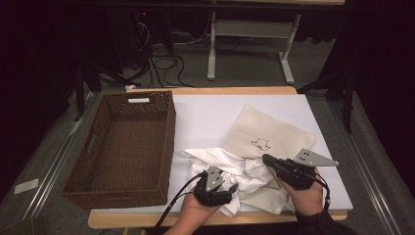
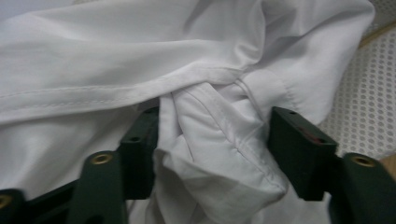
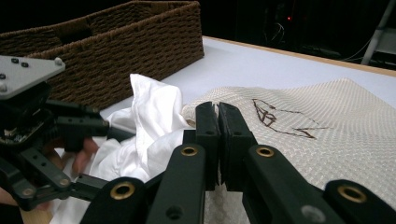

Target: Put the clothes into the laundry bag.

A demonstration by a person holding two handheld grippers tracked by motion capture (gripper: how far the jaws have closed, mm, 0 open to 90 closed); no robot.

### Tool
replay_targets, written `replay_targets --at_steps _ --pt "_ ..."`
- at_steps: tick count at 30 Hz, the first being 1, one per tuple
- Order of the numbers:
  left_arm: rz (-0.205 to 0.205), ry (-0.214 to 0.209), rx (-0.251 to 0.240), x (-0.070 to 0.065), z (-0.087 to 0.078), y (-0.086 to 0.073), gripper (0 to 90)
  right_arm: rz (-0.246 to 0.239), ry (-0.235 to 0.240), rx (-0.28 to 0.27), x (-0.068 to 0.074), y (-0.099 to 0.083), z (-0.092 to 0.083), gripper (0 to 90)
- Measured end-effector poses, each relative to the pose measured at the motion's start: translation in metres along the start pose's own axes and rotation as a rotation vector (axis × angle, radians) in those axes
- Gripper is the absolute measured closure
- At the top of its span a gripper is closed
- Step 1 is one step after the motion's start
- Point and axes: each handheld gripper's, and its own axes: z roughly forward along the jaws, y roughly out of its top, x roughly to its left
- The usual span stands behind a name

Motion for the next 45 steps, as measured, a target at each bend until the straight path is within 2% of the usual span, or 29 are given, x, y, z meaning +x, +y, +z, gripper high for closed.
replay_targets --at_steps 4,6,8,10,13,16,21,26,28,31,35,37,42,45 --pt "-0.009 -0.022 0.019 -0.002 0.002 0.0 71.4 -0.002 0.001 0.001 0.0 0.0 0.001 88.7" --pt "-0.01 -0.019 0.022 -0.003 0.003 0.001 79.7 -0.002 0.002 0.001 0.0 0.0 0.001 88.7" --pt "-0.014 -0.018 0.015 -0.004 0.002 0.003 81.7 -0.003 0.0 0.001 0.0 0.0 0.001 88.7" --pt "-0.022 -0.013 -0.013 -0.002 -0.001 0.007 82.4 -0.003 -0.001 0.001 0.0 0.0 0.001 88.7" --pt "-0.035 -0.002 -0.088 -0.001 -0.011 0.019 82.9 -0.004 0.003 0.0 0.0 0.0 0.002 88.7" --pt "-0.022 0.014 -0.125 -0.004 -0.016 0.029 82.9 -0.002 -0.001 0.0 -0.001 0.0 0.002 88.7" --pt "-0.007 0.022 -0.135 -0.013 -0.008 0.037 82.9 0.0 -0.005 -0.008 -0.001 0.001 0.003 88.7" --pt "0.007 0.038 -0.112 -0.023 0.014 0.041 82.5 -0.003 -0.006 -0.014 0.0 0.002 0.003 88.7" --pt "-0.001 0.056 -0.099 -0.023 0.024 0.042 82.3 -0.003 -0.002 -0.013 0.001 0.002 0.003 88.7" --pt "-0.017 0.074 -0.105 -0.022 0.034 0.045 82.2 -0.006 0.008 -0.019 0.002 0.003 0.002 88.7" --pt "-0.009 0.061 -0.123 -0.023 0.044 0.047 80.9 -0.012 0.018 -0.025 0.003 0.003 0.001 88.7" --pt "-0.001 0.052 -0.134 -0.025 0.044 0.046 77.2 -0.01 0.017 -0.024 0.002 0.003 0.001 88.7" --pt "-0.005 0.014 -0.158 -0.023 0.029 0.046 55.7 -0.003 0.014 -0.026 0.0 0.003 -0.001 88.7" --pt "0.036 0.008 -0.158 -0.023 0.014 0.045 46.7 -0.005 0.01 -0.026 0.001 0.003 -0.002 88.7"
